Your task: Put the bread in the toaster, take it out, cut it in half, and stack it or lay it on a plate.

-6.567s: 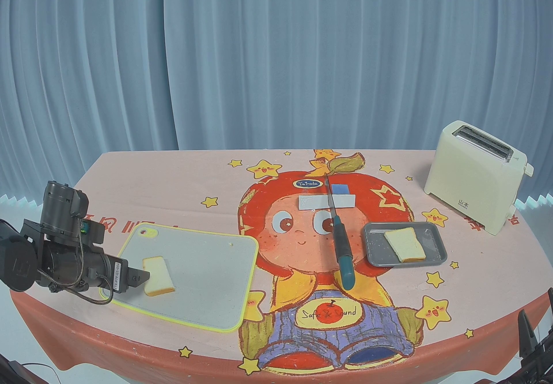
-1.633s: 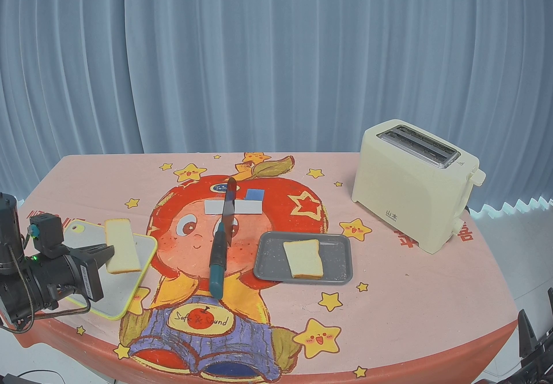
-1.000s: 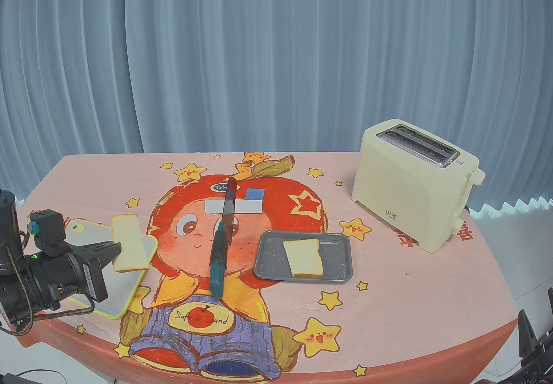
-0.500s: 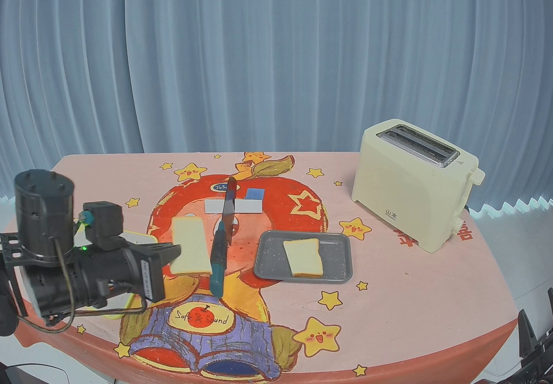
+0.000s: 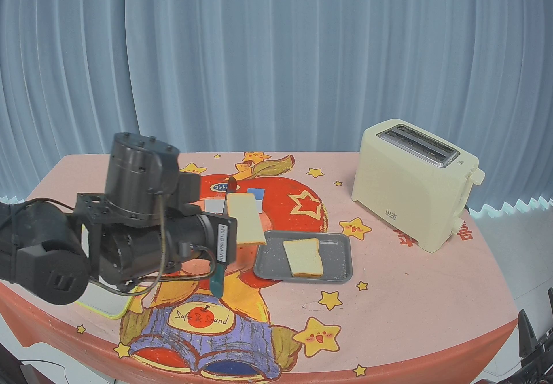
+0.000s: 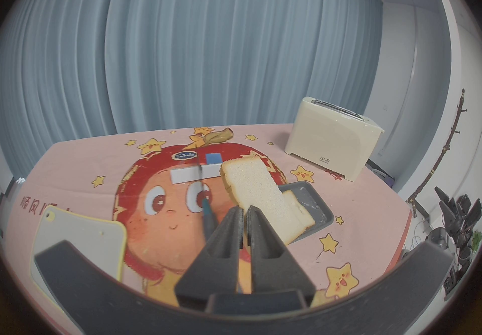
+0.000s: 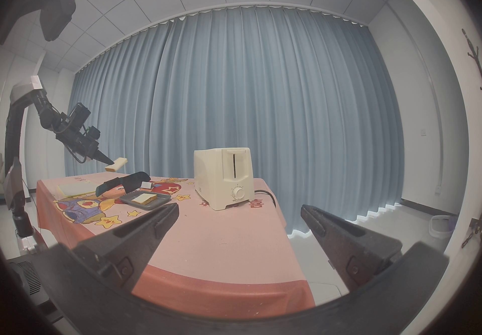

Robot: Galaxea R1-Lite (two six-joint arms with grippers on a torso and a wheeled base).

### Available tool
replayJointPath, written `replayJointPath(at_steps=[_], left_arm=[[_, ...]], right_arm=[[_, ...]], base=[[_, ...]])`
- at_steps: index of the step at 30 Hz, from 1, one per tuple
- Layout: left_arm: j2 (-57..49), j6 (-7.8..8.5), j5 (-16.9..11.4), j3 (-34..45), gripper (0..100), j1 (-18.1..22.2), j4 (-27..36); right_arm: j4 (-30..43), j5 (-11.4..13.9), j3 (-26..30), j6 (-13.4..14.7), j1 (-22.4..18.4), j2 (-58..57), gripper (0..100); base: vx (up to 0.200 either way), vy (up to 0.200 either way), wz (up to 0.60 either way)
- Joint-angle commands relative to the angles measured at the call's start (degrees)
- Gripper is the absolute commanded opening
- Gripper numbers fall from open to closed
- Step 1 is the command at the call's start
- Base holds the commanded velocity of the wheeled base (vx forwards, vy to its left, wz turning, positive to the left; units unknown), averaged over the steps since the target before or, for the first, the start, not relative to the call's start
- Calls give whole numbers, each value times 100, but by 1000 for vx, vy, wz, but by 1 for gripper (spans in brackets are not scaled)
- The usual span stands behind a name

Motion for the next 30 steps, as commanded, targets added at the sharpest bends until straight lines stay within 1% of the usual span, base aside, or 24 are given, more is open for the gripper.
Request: replayJointPath(at_steps=[1, 4, 6, 13, 18, 19, 24, 27, 28, 30], left_arm=[[665, -26, -16, -369, 0, -200, 1], [841, -149, -16, -430, 0, -332, -8], [946, -184, -25, -483, 0, -384, -34], [1262, -228, -42, -729, 0, -437, -26], [1447, -228, -165, -887, 0, -437, -26], [1535, -228, -227, -905, 0, -428, -26], [1737, -237, -227, -975, 0, -428, -26], [1763, -324, -244, -1001, 0, -428, -26], [1763, -324, -244, -1001, 0, -428, -26], [1913, -360, -332, -1028, 0, -428, -34]], right_arm=[[-1, 2, 101, 7, -2, -93, 100], [-1, 2, 101, 7, -2, -93, 100], [-1, 2, 101, -2, 7, -93, 100], [-1, 2, 101, 7, -2, -93, 100], [-1, 2, 101, 7, -2, -93, 100], [-1, 2, 101, 7, 7, -93, 100], [-1, 2, 101, 7, -2, -93, 100], [-1, 2, 101, 7, 7, -93, 100], [-1, 2, 101, -2, -2, -93, 100], [-1, 2, 101, 7, 7, -93, 100]], base=[[0, 0, 0], [0, 0, 0], [0, 0, 0], [0, 0, 0], [0, 0, 0], [0, 0, 0], [0, 0, 0], [0, 0, 0], [0, 0, 0], [0, 0, 0]])
